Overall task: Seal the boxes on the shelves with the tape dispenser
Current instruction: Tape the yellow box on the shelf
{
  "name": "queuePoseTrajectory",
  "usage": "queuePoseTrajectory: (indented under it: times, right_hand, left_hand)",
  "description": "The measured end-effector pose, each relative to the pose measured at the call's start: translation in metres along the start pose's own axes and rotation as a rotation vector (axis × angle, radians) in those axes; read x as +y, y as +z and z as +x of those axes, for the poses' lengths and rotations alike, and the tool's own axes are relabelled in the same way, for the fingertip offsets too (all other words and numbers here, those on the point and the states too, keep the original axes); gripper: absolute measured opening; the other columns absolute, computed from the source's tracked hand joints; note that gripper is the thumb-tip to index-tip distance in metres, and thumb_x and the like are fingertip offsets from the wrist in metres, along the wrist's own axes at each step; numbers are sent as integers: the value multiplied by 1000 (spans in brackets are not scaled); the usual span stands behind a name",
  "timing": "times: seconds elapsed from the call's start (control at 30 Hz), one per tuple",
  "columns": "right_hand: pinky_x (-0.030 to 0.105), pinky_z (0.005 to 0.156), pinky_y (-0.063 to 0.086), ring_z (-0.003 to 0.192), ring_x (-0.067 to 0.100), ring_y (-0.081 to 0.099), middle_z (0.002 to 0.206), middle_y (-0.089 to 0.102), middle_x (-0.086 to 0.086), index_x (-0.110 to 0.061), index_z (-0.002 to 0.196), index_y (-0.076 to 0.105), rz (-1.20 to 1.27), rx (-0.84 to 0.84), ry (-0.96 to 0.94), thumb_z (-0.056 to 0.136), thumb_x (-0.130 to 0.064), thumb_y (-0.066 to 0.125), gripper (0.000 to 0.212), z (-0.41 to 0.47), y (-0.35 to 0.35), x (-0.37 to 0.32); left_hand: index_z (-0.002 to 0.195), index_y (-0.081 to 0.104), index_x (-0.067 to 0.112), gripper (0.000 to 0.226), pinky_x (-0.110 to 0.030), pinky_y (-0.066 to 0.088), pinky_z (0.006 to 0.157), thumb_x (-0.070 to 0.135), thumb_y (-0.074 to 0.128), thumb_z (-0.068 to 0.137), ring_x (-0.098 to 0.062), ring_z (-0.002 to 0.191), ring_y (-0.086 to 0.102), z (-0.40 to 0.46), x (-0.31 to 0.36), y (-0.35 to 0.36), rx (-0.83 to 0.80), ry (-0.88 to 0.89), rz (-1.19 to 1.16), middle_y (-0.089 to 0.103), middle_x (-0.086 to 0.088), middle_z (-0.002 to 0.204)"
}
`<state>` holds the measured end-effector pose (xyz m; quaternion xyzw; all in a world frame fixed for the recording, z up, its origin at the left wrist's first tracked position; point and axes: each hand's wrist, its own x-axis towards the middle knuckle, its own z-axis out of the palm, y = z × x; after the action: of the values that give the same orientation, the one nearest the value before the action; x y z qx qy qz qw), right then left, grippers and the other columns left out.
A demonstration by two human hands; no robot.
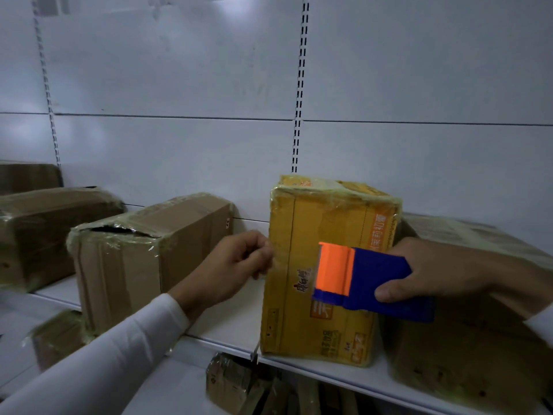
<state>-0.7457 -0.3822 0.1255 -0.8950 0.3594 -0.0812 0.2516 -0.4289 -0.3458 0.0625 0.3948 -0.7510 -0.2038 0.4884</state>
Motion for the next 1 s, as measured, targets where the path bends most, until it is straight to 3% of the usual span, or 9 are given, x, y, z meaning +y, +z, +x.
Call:
queuePoseTrajectory:
  times: [0.07,0.13,0.23,0.3,0.43,0.53,0.63,0.73,1.0]
  right_hand:
    - [18,60,51,71,13,71,83,74,-5,-29,85,68,-42,27,31,78,-62,71,34,-8,-6,6]
    - [17,57,48,68,16,69,79,74,-2,-23,84,68,-75,70,61,77,-59,68,37,-10,-10,8]
    - [17,59,51,69,12,71,82,74,-4,-24,86,68,-45,84,-2,78,-54,72,31,-2,-7,5]
    - [24,64,55,75,14,72,88,75,-2,-22,92,68,-60,76,-19,78,-55,72,36,3,-5,-1]
    - [30,65,55,76,19,72,88,74,3,-18,93,67,-92,59,-31,79,-53,72,38,7,-5,-6]
    - [31,66,57,77,20,72,90,74,4,-18,95,67,-98,45,-39,79,-54,72,40,6,-3,-5]
    - [31,66,57,77,19,72,91,74,3,-18,94,67,-105,47,-37,78,-55,72,40,6,-1,-4]
    - [25,63,55,75,15,72,89,74,-1,-21,92,67,-96,46,-38,79,-55,72,36,6,-1,-5]
    - [28,64,54,76,16,72,88,74,1,-21,94,67,-75,24,-8,81,-54,72,36,7,-4,-7]
  left_hand:
    - [82,57,2,19,-30,48,62,2,46,97,-14,63,56,-4,-5,-17,70,-25,4,61,-5,70]
    - [82,57,0,20,-36,48,64,1,44,97,-18,64,57,-6,-6,-21,44,-61,17,62,-10,72]
    - [88,63,8,17,-31,52,69,8,47,97,-19,75,63,-5,-3,-6,-29,-66,61,68,-6,82]
    - [104,63,14,15,-27,54,75,17,52,96,-14,85,66,-1,-2,6,-32,-53,32,70,-1,93]
    - [136,44,20,53,-28,54,87,41,52,89,-9,105,64,7,0,12,-125,-93,-44,65,5,119]
    - [132,47,22,44,-30,55,85,42,48,93,-12,104,65,9,2,16,-213,-94,-120,68,2,113]
    - [123,59,17,44,-28,54,78,45,51,90,-12,95,66,10,4,19,-271,-54,-14,69,3,102]
    - [105,68,20,24,-27,50,72,35,54,93,-11,84,64,11,6,21,-297,-1,14,68,9,88]
    - [90,71,13,26,-20,51,64,30,52,94,-11,70,66,18,9,16,-169,47,101,70,1,75]
